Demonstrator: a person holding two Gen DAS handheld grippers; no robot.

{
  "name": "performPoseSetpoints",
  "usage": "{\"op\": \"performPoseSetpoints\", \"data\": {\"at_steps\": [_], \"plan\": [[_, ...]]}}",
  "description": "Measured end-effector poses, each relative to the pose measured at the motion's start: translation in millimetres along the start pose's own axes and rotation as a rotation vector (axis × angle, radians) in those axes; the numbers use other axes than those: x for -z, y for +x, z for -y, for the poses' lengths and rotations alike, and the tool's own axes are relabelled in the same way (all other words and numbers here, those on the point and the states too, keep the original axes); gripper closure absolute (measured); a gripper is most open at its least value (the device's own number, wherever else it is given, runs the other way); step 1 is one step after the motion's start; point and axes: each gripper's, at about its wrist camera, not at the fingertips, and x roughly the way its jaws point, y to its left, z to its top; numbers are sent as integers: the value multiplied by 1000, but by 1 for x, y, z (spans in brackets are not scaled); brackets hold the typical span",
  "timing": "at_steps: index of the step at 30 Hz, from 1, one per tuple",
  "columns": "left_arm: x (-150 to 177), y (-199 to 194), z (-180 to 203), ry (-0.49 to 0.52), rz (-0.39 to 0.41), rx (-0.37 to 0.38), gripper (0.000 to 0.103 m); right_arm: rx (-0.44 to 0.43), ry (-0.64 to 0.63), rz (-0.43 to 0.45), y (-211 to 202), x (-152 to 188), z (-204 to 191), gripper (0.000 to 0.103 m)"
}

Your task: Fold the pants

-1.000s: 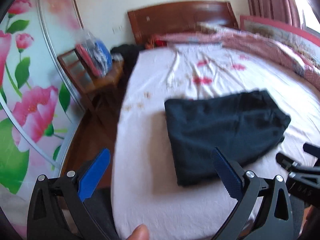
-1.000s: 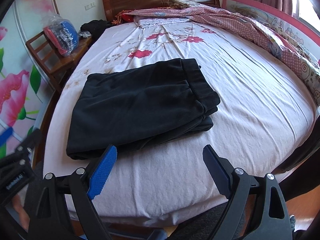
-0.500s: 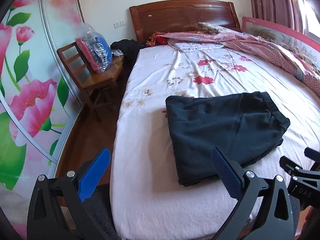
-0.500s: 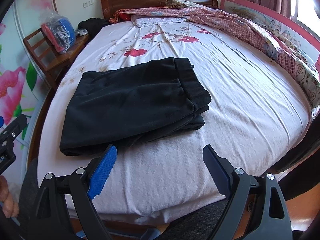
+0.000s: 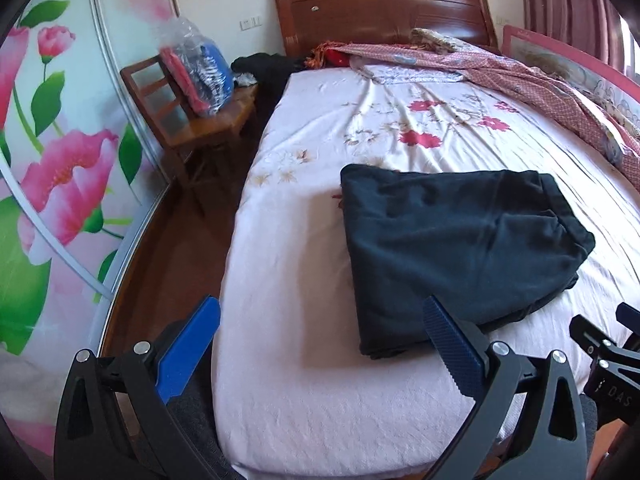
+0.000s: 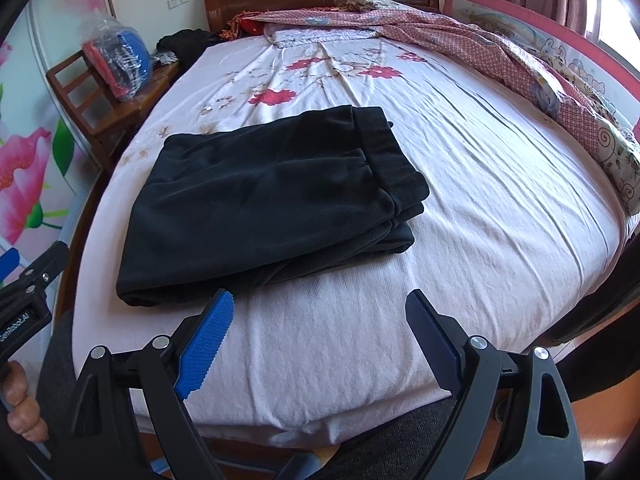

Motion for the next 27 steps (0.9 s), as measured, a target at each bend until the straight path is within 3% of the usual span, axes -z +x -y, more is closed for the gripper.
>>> {"op": "performPoseSetpoints", "data": {"at_steps": [5, 7, 8, 12, 17, 21, 27], "plan": [[-3, 0, 4, 30, -7, 1, 2, 5, 5, -13, 2, 0, 1, 16], [-6, 7, 5, 53, -77, 114, 2, 11, 6, -11, 2, -1, 1, 16], [-7, 11, 5, 49, -105, 133, 2, 13, 7, -10, 1, -1, 2, 16], [-5, 16, 0, 30, -115, 135, 2, 21, 10, -11, 1, -1, 5, 16], [4, 38, -10, -1, -220, 192, 2, 48, 21, -11, 1, -1, 16, 16], [14, 61, -19, -35, -321, 184, 2, 89, 37, -16, 2, -2, 34, 16], [26, 87, -35, -60, -395, 155, 2, 135, 81, -45, 9, -1, 64, 16]]}}
